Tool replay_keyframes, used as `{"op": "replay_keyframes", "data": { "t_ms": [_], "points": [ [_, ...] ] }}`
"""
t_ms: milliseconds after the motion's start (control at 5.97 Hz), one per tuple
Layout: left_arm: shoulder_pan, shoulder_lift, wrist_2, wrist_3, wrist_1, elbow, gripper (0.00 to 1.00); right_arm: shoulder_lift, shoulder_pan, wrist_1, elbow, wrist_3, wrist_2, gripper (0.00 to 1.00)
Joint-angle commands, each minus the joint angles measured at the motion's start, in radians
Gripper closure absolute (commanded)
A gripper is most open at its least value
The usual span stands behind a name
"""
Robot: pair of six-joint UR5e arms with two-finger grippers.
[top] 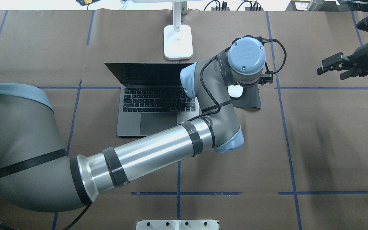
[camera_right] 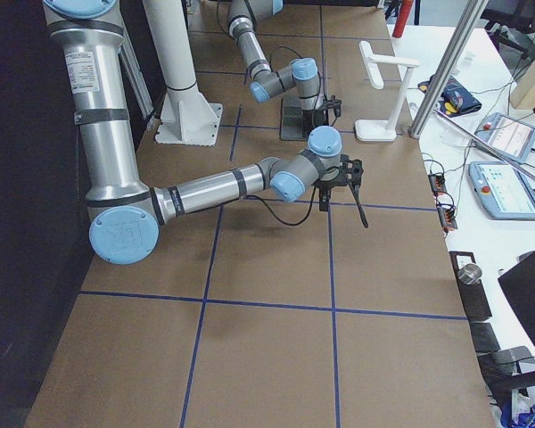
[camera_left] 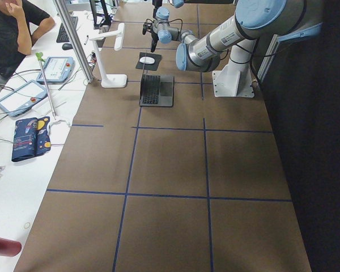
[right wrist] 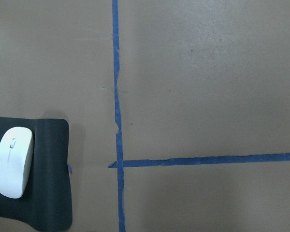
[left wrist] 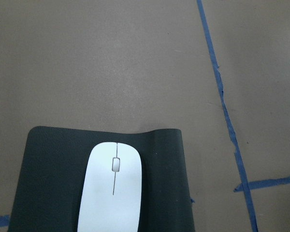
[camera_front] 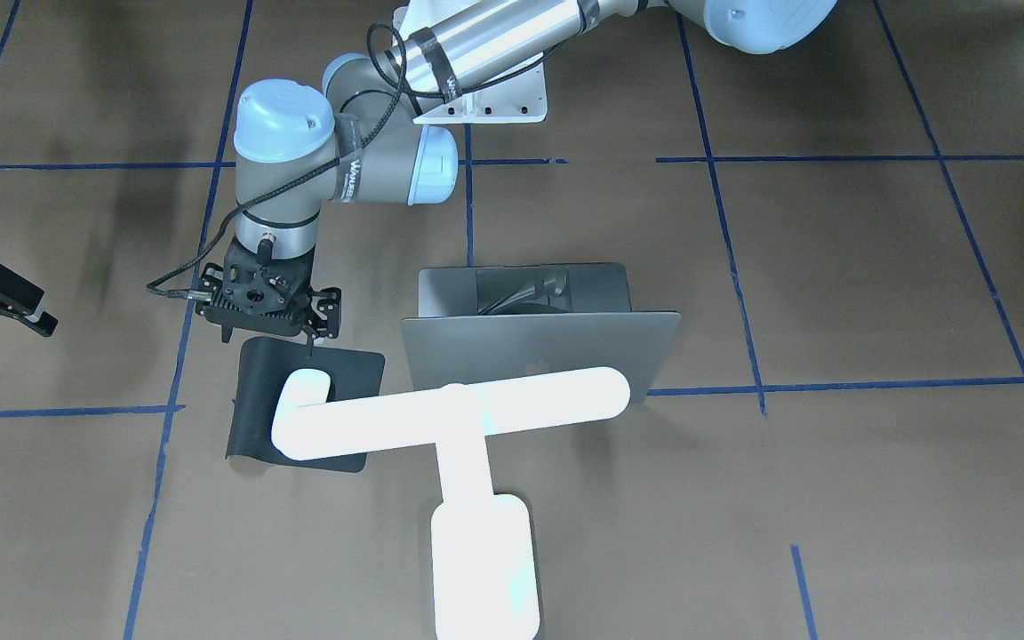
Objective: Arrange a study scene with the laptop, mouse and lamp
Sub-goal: 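Carry the white mouse with the left gripper over the mouse pad, then lower the mouse onto the pad and open the left gripper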
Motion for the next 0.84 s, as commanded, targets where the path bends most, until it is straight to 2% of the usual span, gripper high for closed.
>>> {"op": "replay_keyframes", "data": {
  "t_ms": [0,168,335,503,671],
  "points": [
    [0.000,0.306,-0.066,-0.001,0.258,-0.545,0.00,-0.003,0.002,0.000,-0.001,-0.001,0.000,0.00],
    [-0.002,0.396,-0.127,0.001,0.320,-0.682,0.00,-0.011,0.005,0.000,0.002,-0.001,0.003,0.00],
    [-0.005,0.502,-0.147,0.005,0.375,-0.827,0.00,-0.011,0.009,0.000,0.002,-0.001,0.003,0.00],
    [-0.008,0.669,-0.165,0.010,0.398,-1.025,0.00,-0.020,0.015,0.000,0.006,-0.001,0.003,0.00],
    [-0.023,0.802,-0.170,0.011,0.400,-1.168,0.00,-0.043,0.021,0.000,0.023,-0.001,0.003,0.00]
  ]
}}
